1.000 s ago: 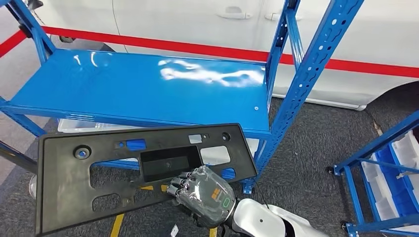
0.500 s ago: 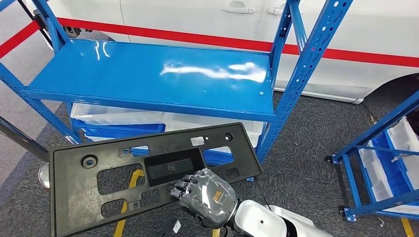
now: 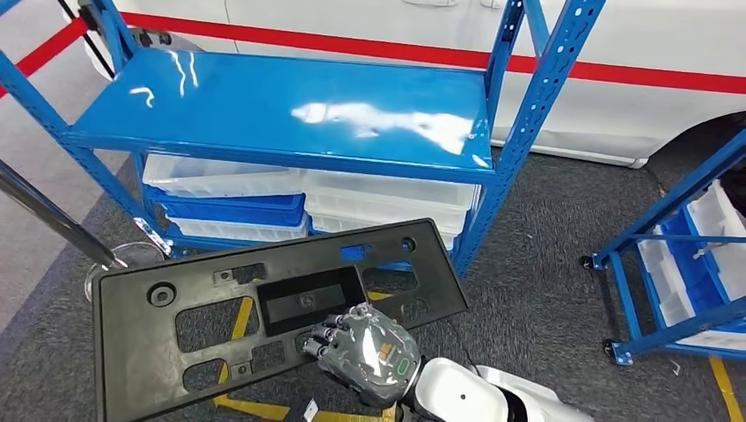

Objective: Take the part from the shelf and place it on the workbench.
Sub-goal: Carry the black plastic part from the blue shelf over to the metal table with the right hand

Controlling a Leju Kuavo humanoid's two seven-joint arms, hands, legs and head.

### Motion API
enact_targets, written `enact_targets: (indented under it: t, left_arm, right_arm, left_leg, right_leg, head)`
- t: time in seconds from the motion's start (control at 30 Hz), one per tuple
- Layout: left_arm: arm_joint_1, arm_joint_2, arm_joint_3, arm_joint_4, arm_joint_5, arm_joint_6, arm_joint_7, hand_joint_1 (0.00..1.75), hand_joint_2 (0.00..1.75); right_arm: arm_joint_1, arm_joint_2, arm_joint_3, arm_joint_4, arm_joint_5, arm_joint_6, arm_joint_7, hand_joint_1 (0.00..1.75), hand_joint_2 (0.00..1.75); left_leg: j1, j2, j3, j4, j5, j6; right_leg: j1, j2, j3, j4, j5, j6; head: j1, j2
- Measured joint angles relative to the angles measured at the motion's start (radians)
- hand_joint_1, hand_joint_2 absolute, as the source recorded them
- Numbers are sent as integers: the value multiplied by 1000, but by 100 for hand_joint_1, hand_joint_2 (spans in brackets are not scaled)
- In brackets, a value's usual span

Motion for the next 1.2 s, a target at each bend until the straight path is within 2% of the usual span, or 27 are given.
enact_targets:
  t: [0.07, 0.1, 0.13, 0.2, 0.23, 0.27, 0.3, 0.33, 0.37, 0.43, 0.47, 0.5, 0.57, 0.6, 0.67, 0.73, 0.77, 0.83, 0.87, 0.9, 0.93, 0.97, 1.0, 1.07, 1.1, 1.13, 1.2]
  left_arm:
    - [0, 0, 0, 0, 0, 0, 0, 0, 0]
    - [-1, 0, 0, 0, 0, 0, 1, 0, 0]
    - [-3, 0, 0, 0, 0, 0, 1, 0, 0]
    - [-6, 1, 0, 0, 0, 0, 1, 0, 0]
    - [-8, 1, 0, 0, 0, 0, 1, 0, 0]
    - [-9, 1, 0, 0, 0, -1, 1, 0, 0]
    - [-11, 1, 0, 0, 0, -1, 1, 0, 0]
    - [-12, 1, 0, 0, 0, -2, 0, 0, 0]
    - [-13, 0, 0, 0, 0, -2, 0, 0, 0]
    - [-15, -5, 0, -1, 0, -3, 0, 0, 0]
    - [-16, -7, -1, -2, 0, -3, 0, 0, 0]
    - [-17, -7, -1, -3, 0, -3, 0, 0, 0]
    - [-17, -6, -1, -2, 0, -2, 0, 0, 0]
    - [-17, -5, -1, -2, 0, -2, 0, 0, 0]
    - [-18, -2, -1, -2, 0, -1, -1, 0, 0]
    - [-20, 1, -1, -2, 0, -1, -1, 0, 0]
    - [-20, 3, -1, -2, 0, -1, -1, 0, 0]
    - [-17, 5, -1, -2, 0, -1, 0, 0, 0]
    - [-14, 6, -1, -1, 0, -1, 0, 0, 0]
    - [-11, 6, -2, -2, 0, -2, 0, 0, 0]
    - [-8, 6, -3, -2, 0, -2, 1, 0, 0]
    - [-7, 7, -4, -1, 0, -2, 1, 0, 0]
    - [-6, 7, -5, -1, 0, -2, 1, 0, 0]
    - [-7, 8, -6, -1, 0, -2, 0, 0, 0]
    - [-8, 8, -6, -1, 0, -2, 1, 0, 0]
    - [-9, 8, -6, -1, 0, -2, 2, 0, 0]
    - [-13, 8, -6, -1, 0, -1, 3, 0, 0]
  right_arm:
    - [-1, -2, 4, 2, 4, 1, 1, 175, 175]
    - [-2, -4, 6, 3, 7, 2, 2, 175, 175]
    - [-2, -5, 8, 4, 10, 3, 2, 175, 175]
    - [-2, -8, 11, 7, 14, 9, 2, 175, 175]
    - [-2, -9, 14, 9, 15, 13, 2, 175, 175]
    - [-2, -11, 18, 12, 17, 19, 2, 175, 175]
    - [-3, -13, 23, 16, 18, 25, 2, 175, 175]
    - [-4, -15, 28, 20, 19, 32, 2, 175, 175]
    - [-7, -17, 33, 23, 20, 37, 2, 175, 175]
    - [-13, -19, 39, 27, 20, 40, 2, 175, 175]
    - [-16, -19, 41, 27, 20, 40, 1, 175, 175]
    - [-18, -20, 43, 28, 20, 40, 1, 175, 175]
    - [-22, -20, 47, 29, 20, 40, 1, 175, 175]
    - [-23, -21, 49, 31, 20, 40, 1, 175, 175]
    - [-25, -21, 54, 33, 20, 41, 0, 175, 175]
    - [-25, -21, 59, 36, 20, 41, 0, 175, 175]
    - [-25, -21, 61, 37, 20, 41, 0, 175, 175]
    - [-25, -21, 64, 40, 20, 41, 0, 175, 175]
    - [-25, -21, 65, 41, 20, 41, 0, 175, 175]
    - [-25, -21, 65, 41, 20, 41, 0, 175, 175]
    - [-26, -21, 66, 41, 20, 41, 0, 175, 175]
    - [-26, -21, 67, 42, 20, 41, 1, 175, 175]
    - [-27, -22, 68, 44, 20, 42, 1, 175, 175]
    - [-28, -25, 72, 50, 24, 48, 1, 175, 175]
    - [-29, -27, 75, 53, 30, 51, 1, 175, 175]
    - [-31, -31, 78, 56, 37, 55, 0, 175, 175]
    - [-39, -40, 88, 61, 54, 64, 0, 175, 175]
  left_leg:
    - [-1, 2, -13, -1, 9, 24]
    - [-2, 5, -21, -1, 19, 37]
    - [-2, 7, -30, -2, 30, 49]
    - [-7, 9, -55, -1, 52, 63]
    - [-11, 10, -69, 0, 63, 67]
    - [-15, 10, -83, 1, 74, 70]
    - [-20, 10, -96, 2, 83, 71]
    - [-26, 9, -107, 2, 92, 73]
    - [-30, 9, -115, 2, 99, 74]
    - [-33, 9, -125, 2, 112, 71]
    - [-29, 9, -128, 0, 119, 66]
    - [-25, 9, -129, -3, 127, 60]
    - [-23, 8, -131, -16, 140, 49]
    - [-24, 7, -135, -13, 128, 45]
    - [-23, 6, -152, 41, 57, 35]
    - [-15, 6, -167, 151, -22, 20]
    - [-10, 7, -166, 197, -35, 11]
    - [2, 7, -134, 211, 4, -8]
    - [9, 7, -104, 173, 28, -21]
    - [13, 6, -71, 124, 32, -34]
    - [13, 2, -44, 77, 23, -37]
    - [13, -1, -32, 46, 6, -35]
    - [10, -4, -29, 36, -7, -26]
    - [10, -3, -42, 38, 1, 0]
    - [8, 0, -49, 39, 10, 14]
    - [7, 3, -59, 39, 21, 28]
    - [2, 5, -86, 39, 46, 47]
  right_leg:
    - [-2, 0, -7, -1, 7, 9]
    - [-4, 1, -13, 12, -14, 13]
    - [-6, 2, -23, 43, -53, 17]
    - [-7, 3, -51, 160, -155, 22]
    - [-6, 4, -62, 224, -186, 22]
    - [-4, 4, -63, 269, -193, 19]
    - [-1, 4, -49, 281, -180, 13]
    - [4, 5, -16, 256, -154, 2]
    - [12, 8, 33, 196, -130, -15]
    - [29, 11, 131, 54, -124, -56]
    - [36, 13, 160, 4, -130, -69]
    - [41, 13, 173, -22, -134, -76]
    - [40, 11, 177, -56, -110, -77]
    - [36, 9, 176, -75, -92, -78]
    - [24, 2, 166, -103, -63, -71]
    - [17, -2, 137, -98, -46, -59]
    - [13, -4, 119, -88, -40, -51]
    - [1, -5, 77, -59, -30, -37]
    - [-7, -6, 54, -40, -27, -30]
    - [-9, -5, 31, -22, -23, -22]
    - [-11, -3, 12, -4, -18, -14]
    - [-9, -1, -3, 9, -12, -6]
    - [-6, 1, -11, 15, -4, -1]
    - [-6, 3, -17, 17, 9, 6]
    - [-8, 4, -21, 23, -3, 8]
    - [-11, 3, -29, 45, -36, 11]
    - [-11, 3, -50, 143, -144, 15]
  head:
    - [3, 0]
    - [3, 0]
    - [4, 0]
    - [7, 0]
    - [7, 0]
    - [8, 0]
    - [8, 0]
    - [8, 0]
    - [8, 0]
    - [5, 0]
    - [4, 0]
    - [3, 0]
    - [7, 0]
    - [7, 0]
    - [7, 0]
    - [6, 0]
    - [6, 0]
    - [6, 0]
    - [6, 0]
    - [3, 0]
    - [-1, 0]
    - [-3, 0]
    - [-4, 0]
    - [2, 0]
    - [4, 0]
    - [6, 0]
    - [9, 0]
